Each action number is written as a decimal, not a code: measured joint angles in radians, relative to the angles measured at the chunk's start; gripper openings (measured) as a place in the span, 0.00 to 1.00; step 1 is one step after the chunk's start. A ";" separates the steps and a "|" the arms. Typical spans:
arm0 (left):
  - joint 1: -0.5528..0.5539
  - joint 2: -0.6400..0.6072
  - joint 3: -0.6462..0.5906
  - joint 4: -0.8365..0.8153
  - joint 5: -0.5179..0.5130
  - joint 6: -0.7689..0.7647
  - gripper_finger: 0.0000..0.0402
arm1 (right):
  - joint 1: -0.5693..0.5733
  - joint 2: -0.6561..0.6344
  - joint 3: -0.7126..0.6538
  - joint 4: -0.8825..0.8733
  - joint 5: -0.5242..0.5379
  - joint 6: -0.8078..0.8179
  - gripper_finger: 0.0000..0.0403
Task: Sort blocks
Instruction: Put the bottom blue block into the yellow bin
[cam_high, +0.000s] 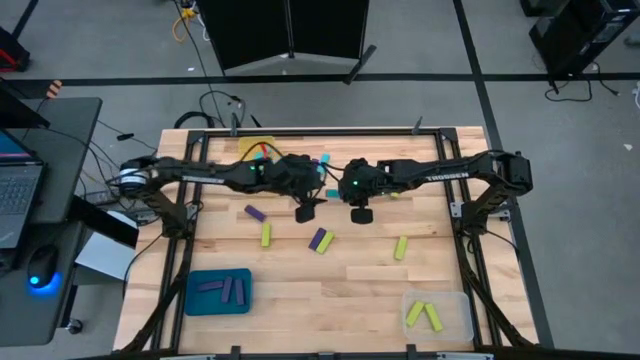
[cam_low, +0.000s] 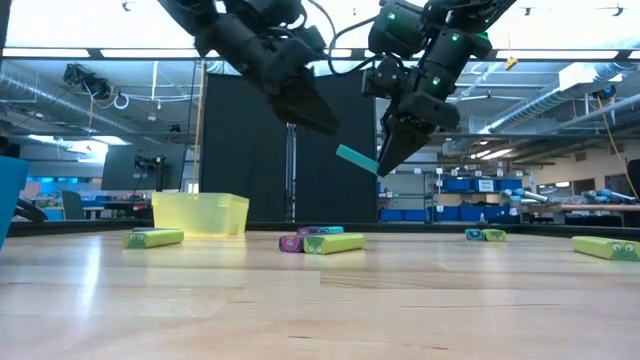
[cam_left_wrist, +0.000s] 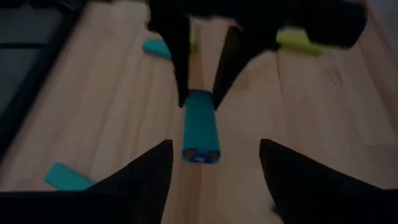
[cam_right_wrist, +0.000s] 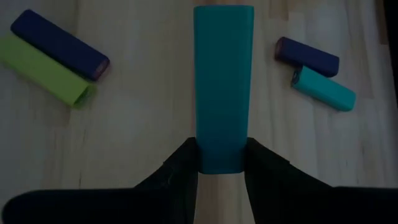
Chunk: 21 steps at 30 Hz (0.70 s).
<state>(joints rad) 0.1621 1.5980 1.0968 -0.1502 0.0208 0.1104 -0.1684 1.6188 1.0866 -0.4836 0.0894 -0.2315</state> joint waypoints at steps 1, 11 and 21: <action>-0.003 0.021 0.015 -0.018 0.000 0.011 0.64 | 0.000 0.000 0.000 0.000 0.000 -0.003 0.27; -0.030 0.144 0.134 -0.060 -0.057 0.092 0.68 | 0.000 0.000 0.000 0.012 0.022 -0.007 0.27; -0.032 0.145 0.138 -0.069 -0.083 0.123 0.49 | 0.000 0.000 0.000 0.026 0.022 -0.008 0.27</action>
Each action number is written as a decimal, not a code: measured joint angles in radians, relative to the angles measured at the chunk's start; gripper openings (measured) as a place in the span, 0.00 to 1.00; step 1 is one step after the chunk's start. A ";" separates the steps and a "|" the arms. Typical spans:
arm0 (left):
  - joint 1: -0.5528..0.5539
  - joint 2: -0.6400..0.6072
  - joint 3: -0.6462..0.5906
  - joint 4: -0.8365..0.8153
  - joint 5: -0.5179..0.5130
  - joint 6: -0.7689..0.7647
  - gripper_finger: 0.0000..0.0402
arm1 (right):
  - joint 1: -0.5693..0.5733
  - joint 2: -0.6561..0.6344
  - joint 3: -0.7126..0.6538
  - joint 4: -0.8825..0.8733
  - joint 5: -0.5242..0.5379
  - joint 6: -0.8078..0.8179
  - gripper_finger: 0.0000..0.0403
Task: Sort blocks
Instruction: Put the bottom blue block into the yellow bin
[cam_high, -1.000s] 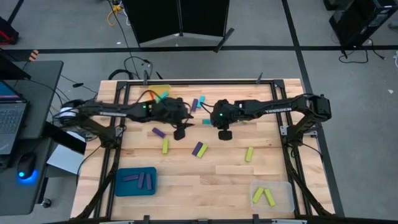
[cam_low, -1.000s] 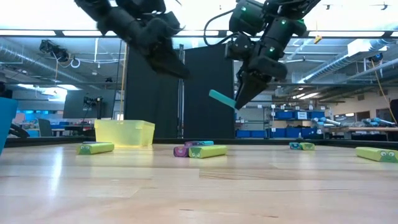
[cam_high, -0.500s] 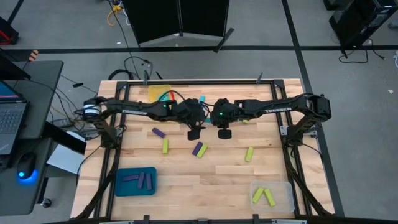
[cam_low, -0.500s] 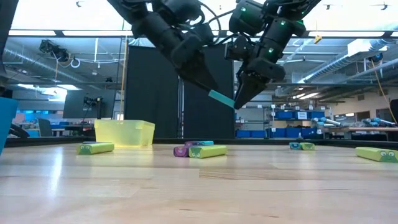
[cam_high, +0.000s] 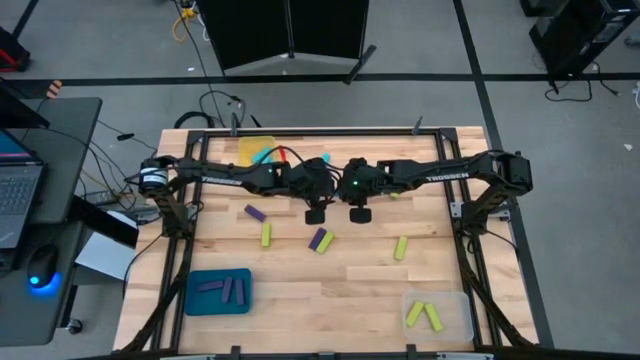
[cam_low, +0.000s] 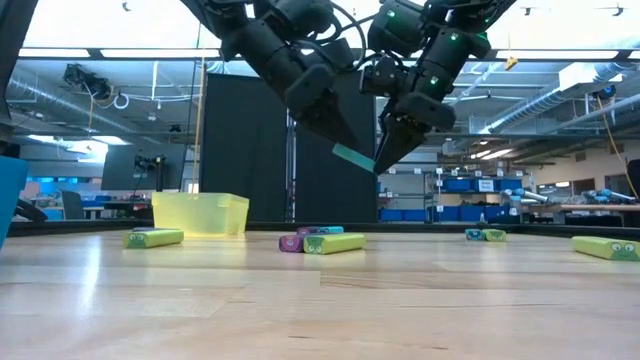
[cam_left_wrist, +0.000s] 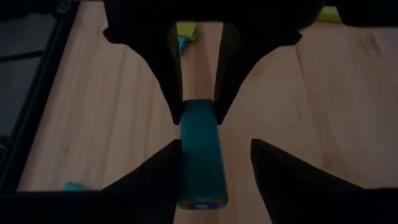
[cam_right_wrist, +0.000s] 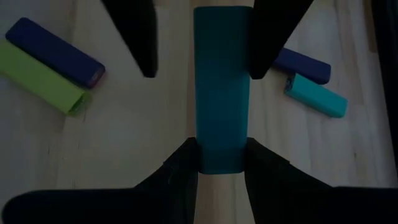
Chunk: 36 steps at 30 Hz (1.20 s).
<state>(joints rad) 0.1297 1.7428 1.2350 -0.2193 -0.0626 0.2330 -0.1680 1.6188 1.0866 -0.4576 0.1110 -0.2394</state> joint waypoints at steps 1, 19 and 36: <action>-0.001 0.000 0.000 -0.002 -0.002 0.004 0.48 | 0.000 0.000 0.000 0.000 0.000 0.000 0.27; -0.001 -0.001 0.001 -0.052 0.003 0.010 0.47 | 0.001 0.000 0.000 0.013 -0.014 0.003 0.27; -0.001 -0.001 0.000 -0.072 -0.005 -0.027 0.47 | 0.000 0.000 0.000 0.023 -0.029 0.009 0.27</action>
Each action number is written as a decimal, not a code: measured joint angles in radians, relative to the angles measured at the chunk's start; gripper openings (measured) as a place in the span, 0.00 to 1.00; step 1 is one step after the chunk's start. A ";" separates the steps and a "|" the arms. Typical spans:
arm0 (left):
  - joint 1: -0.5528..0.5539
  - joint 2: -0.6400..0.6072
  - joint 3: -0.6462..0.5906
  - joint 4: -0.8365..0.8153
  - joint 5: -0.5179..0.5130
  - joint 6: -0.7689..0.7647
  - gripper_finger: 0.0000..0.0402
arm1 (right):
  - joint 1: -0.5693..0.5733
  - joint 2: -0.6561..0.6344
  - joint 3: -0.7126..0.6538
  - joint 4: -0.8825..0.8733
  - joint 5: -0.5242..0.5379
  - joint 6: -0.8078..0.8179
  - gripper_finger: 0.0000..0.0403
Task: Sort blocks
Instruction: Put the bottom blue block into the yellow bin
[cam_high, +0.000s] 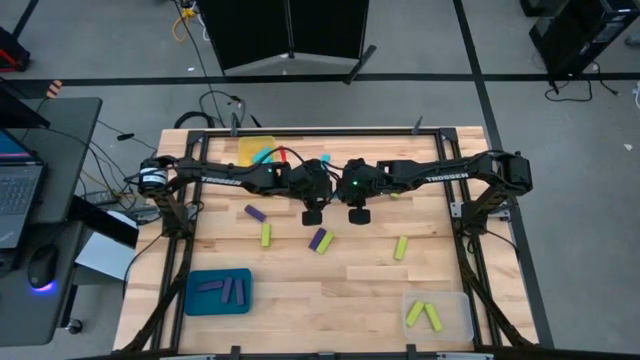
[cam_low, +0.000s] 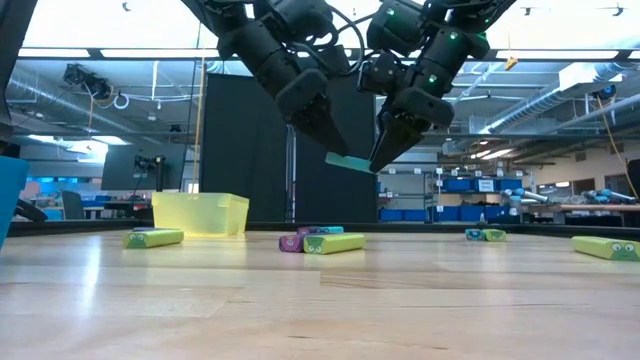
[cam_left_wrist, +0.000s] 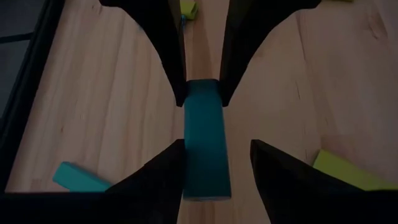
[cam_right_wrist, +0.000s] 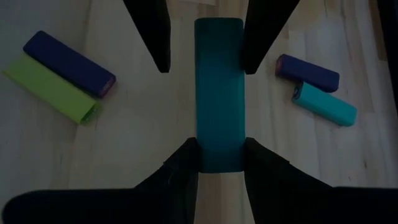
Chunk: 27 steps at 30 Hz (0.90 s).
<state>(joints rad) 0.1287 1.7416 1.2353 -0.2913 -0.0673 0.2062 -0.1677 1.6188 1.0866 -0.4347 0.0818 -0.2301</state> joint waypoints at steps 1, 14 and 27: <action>0.000 0.000 0.000 0.000 0.000 0.000 0.47 | 0.000 0.000 0.000 0.000 0.000 0.002 0.27; 0.004 0.000 -0.003 -0.086 -0.013 -0.003 0.47 | 0.002 -0.001 0.000 -0.007 -0.008 0.013 0.27; 0.008 0.017 -0.002 0.040 0.035 -0.007 0.57 | 0.000 -0.002 0.000 0.002 -0.015 0.005 0.27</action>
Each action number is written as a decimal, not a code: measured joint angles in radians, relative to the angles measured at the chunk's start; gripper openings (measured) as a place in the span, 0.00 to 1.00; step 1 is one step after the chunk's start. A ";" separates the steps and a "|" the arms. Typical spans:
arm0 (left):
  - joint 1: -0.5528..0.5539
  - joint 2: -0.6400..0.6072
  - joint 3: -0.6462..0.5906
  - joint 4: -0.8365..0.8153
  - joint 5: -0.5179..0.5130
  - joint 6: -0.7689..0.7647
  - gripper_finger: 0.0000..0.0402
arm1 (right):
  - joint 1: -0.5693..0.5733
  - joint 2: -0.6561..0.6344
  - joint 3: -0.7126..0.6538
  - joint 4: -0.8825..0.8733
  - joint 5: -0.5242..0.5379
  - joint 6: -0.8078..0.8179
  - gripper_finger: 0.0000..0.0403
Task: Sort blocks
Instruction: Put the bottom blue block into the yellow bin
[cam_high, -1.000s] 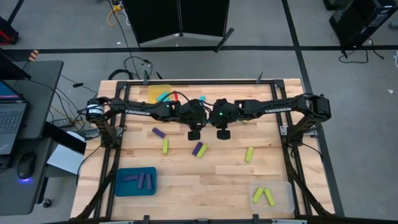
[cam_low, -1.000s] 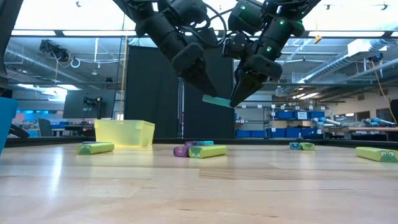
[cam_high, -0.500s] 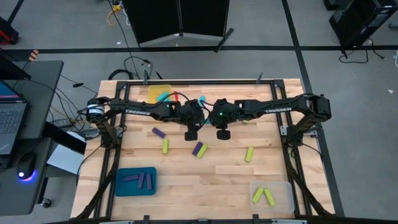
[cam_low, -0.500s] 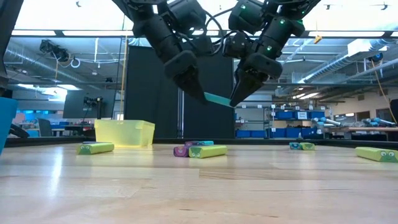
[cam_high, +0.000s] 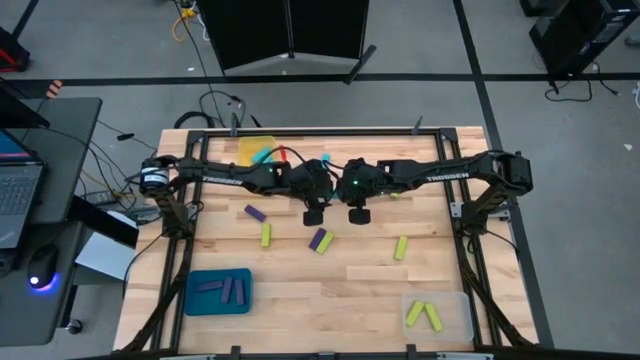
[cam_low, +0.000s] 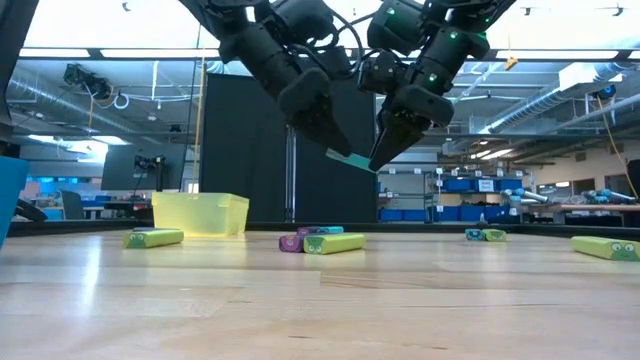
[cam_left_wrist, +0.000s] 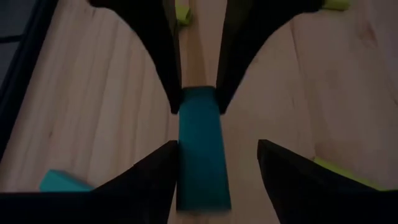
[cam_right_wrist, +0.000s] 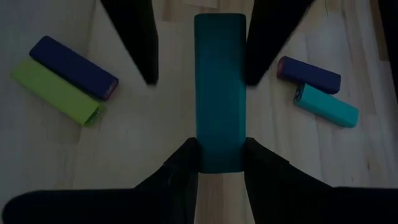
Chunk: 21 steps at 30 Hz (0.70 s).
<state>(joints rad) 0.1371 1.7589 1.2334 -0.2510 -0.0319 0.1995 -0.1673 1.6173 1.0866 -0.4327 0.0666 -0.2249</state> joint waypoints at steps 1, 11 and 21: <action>0.000 0.010 0.000 0.006 0.000 0.003 0.57 | 0.000 0.000 0.000 0.001 0.000 -0.002 0.27; 0.001 0.039 0.000 0.041 -0.006 0.010 0.48 | 0.000 0.000 -0.002 -0.006 -0.011 -0.004 0.27; 0.003 0.033 0.000 0.037 -0.028 0.015 0.28 | 0.000 0.000 -0.002 -0.003 -0.008 0.003 0.27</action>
<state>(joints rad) 0.1401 1.7915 1.2335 -0.2137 -0.0602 0.2141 -0.1669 1.6176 1.0847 -0.4353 0.0587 -0.2215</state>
